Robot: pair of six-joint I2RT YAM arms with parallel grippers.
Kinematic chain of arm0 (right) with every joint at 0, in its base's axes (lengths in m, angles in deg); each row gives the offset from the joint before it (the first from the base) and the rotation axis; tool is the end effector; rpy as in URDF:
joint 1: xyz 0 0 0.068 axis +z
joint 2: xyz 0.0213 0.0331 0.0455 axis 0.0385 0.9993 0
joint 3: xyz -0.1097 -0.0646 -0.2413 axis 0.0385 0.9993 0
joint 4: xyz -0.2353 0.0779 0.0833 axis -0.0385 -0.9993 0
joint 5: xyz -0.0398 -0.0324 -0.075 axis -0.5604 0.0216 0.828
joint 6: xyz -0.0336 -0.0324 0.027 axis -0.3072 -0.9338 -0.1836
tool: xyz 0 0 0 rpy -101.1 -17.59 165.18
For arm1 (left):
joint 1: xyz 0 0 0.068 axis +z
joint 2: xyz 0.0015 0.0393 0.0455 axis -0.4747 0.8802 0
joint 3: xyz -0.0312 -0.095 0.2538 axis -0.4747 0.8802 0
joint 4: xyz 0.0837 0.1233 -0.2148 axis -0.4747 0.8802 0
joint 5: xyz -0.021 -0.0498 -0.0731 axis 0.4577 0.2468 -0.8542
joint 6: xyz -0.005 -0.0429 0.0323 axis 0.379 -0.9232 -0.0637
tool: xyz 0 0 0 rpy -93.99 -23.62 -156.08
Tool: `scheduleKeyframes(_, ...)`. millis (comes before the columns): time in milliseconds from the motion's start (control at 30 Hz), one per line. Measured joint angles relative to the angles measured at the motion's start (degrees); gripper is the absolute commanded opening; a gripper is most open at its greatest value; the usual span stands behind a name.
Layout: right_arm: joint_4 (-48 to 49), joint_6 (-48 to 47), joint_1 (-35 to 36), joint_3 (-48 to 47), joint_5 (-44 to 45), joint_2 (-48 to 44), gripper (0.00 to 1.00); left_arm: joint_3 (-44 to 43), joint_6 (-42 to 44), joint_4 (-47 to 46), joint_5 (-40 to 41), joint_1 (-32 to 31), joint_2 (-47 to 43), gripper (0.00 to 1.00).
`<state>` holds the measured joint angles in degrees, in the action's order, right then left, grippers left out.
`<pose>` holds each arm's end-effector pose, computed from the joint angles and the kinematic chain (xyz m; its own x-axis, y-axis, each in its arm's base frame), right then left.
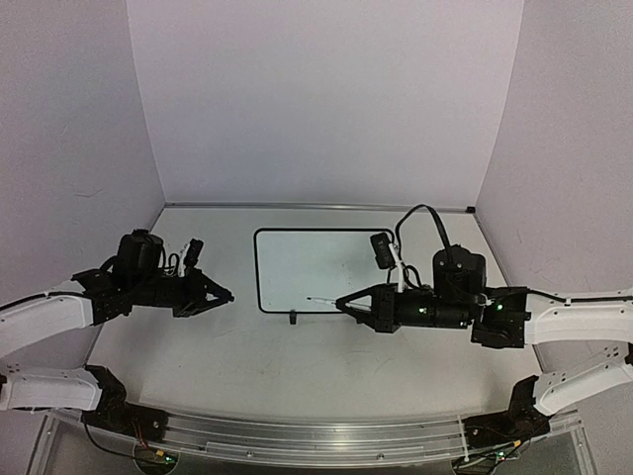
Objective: Write a sentence on the whiteboard
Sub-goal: Put down the pen cap at the corner of the board.
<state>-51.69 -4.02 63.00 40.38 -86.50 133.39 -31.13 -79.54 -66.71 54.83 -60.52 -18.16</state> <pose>0.1235 0.2405 0.2789 -0.6406 -0.0009 -0.7679 -0.7339 0.2949 0.6119 0.1686 -0.1260 0.2353 -0.8898 -0.1684 -0.4241 0.2567 0.5835 -0.7704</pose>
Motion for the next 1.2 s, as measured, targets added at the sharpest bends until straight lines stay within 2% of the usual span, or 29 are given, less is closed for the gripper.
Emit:
scheduleKeyframes(233,-8.60,-0.41,0.07,0.02,7.32,-0.08,0.00,-0.75,5.93,12.92,7.90,0.04,8.15,0.00)
scheduleKeyframes(667,-12.13,-0.76,1.47,0.02,13.36,0.13,0.00,-1.93,9.37,14.53,10.99,0.04,22.62,0.02)
scheduleKeyframes(767,-12.11,-1.04,2.10,0.02,13.69,0.67,0.00,-2.26,9.94,14.19,10.97,0.04,24.71,0.11)
scheduleKeyframes(1067,-12.57,-2.44,5.14,-0.84,15.71,4.62,0.00,-3.24,10.22,13.66,11.02,0.04,26.50,0.59)
scheduleKeyframes(1200,-12.53,-2.77,6.15,-1.54,16.88,4.95,0.00,-3.71,10.89,13.36,11.74,0.04,26.10,0.75)
